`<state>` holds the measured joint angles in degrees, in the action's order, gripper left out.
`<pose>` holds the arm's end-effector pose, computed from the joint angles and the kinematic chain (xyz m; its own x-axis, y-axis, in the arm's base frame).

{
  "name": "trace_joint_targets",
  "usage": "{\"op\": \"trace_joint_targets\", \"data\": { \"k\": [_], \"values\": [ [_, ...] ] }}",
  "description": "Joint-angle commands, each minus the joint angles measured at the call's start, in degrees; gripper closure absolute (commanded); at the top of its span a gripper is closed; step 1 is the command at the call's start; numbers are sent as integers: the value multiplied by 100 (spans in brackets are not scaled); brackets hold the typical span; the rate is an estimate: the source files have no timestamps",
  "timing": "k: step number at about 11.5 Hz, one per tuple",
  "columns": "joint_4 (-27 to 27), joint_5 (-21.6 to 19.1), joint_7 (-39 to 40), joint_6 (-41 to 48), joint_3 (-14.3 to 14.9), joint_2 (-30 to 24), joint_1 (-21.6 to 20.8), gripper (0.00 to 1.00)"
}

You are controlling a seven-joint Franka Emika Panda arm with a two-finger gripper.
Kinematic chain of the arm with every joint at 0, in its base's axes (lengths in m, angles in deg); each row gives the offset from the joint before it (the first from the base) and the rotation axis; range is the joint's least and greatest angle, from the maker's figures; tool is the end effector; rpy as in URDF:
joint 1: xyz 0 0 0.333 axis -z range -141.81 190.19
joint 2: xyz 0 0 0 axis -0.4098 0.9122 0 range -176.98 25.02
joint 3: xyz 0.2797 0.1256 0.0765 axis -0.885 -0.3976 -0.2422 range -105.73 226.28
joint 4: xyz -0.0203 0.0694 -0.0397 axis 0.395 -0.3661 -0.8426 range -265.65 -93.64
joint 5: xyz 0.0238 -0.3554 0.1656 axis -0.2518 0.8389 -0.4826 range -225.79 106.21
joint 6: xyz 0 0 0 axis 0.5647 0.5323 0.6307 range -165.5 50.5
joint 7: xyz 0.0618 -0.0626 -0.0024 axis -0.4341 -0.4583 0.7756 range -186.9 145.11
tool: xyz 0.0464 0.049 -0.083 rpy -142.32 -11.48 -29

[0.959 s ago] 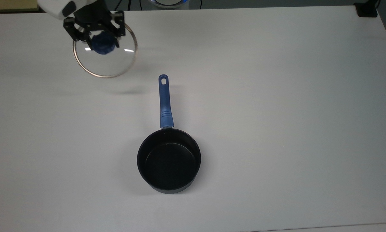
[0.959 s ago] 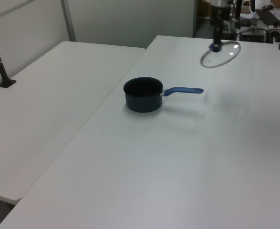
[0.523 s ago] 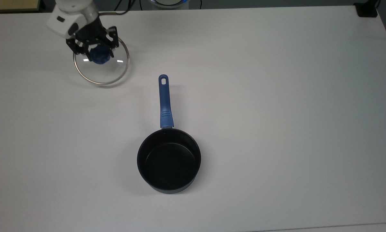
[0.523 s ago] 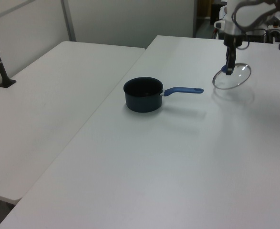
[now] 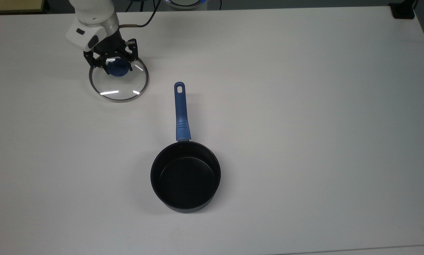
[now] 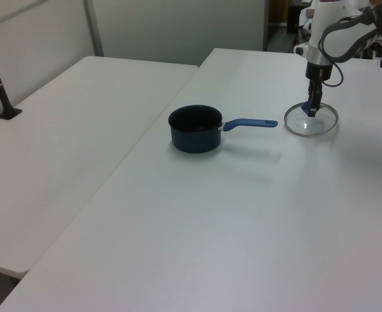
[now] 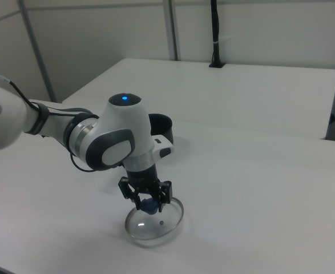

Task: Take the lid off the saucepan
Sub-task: 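Lower the held glass lid onto the table beside the saucepan handle, then open the gripper, release the lid knob and raise the arm away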

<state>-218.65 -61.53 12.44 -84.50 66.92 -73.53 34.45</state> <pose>0.5083 -0.1538 0.3500 0.9636 0.2632 0.0470 0.2630 -0.9647 0.0096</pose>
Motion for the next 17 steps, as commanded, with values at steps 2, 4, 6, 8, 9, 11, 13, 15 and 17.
{"op": "trace_joint_targets", "data": {
  "k": [2, 4, 6, 8, 9, 11, 13, 15, 17],
  "values": [
    [-230, -151, -204, -74, -14, 70, -384, 71],
    [-195, -151, -214, 162, -5, 62, -367, 32],
    [-38, -151, -353, 627, -14, -34, -349, 0],
    [235, -151, -766, 1180, -14, -113, -358, 0],
    [358, -151, -794, 1401, -14, -262, -366, 0],
    [787, -151, -898, 2128, -5, -666, -314, 0],
    [1777, -125, -1634, 3251, -22, -817, -366, 0],
    [3025, -99, -2889, 4151, -154, -738, -366, 0],
    [3276, -55, -3062, 4163, -250, -790, -367, 0]
  ]
}}
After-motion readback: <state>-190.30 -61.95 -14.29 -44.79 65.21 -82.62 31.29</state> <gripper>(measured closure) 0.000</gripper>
